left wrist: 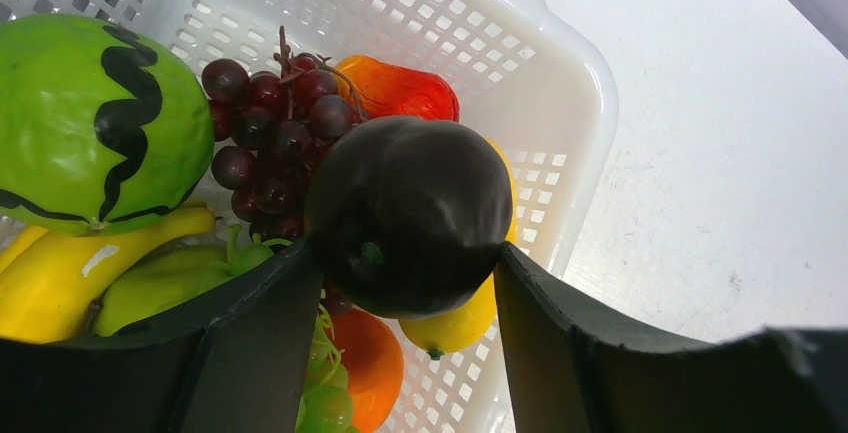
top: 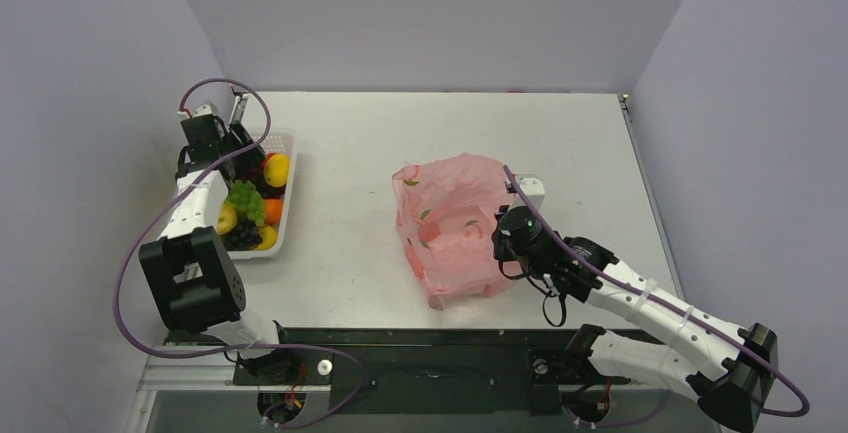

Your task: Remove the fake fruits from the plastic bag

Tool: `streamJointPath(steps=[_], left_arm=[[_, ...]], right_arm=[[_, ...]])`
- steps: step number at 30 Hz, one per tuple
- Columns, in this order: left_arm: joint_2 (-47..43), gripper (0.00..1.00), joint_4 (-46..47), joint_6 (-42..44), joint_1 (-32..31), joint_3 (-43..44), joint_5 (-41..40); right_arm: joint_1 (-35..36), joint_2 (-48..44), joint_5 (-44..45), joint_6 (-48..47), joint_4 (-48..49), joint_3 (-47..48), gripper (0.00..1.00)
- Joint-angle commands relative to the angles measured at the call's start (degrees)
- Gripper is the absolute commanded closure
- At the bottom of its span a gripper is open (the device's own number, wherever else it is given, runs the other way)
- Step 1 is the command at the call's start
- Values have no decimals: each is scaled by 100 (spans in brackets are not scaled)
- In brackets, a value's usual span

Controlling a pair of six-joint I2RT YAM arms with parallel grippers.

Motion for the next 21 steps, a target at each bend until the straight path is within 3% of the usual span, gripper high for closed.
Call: streamJointPath(steps=[1, 11, 13, 18, 21], left_arm=[[-242, 44, 203, 68, 10, 101, 15], [-181, 42, 155, 30, 50, 165, 64], [-179, 36, 165, 37, 55, 168, 135], [-163, 7, 195, 59, 63, 162, 250], [-191, 3, 241, 62, 68, 132, 277]], right_arm=[[-51, -127, 7, 87, 99, 193, 100], [-44, -51, -49, 95, 112, 192, 100], [-47, -51, -61, 91, 113, 197, 100], [-48, -46, -70, 105, 123, 186, 100], [-52, -69, -72, 116, 122, 171, 100]])
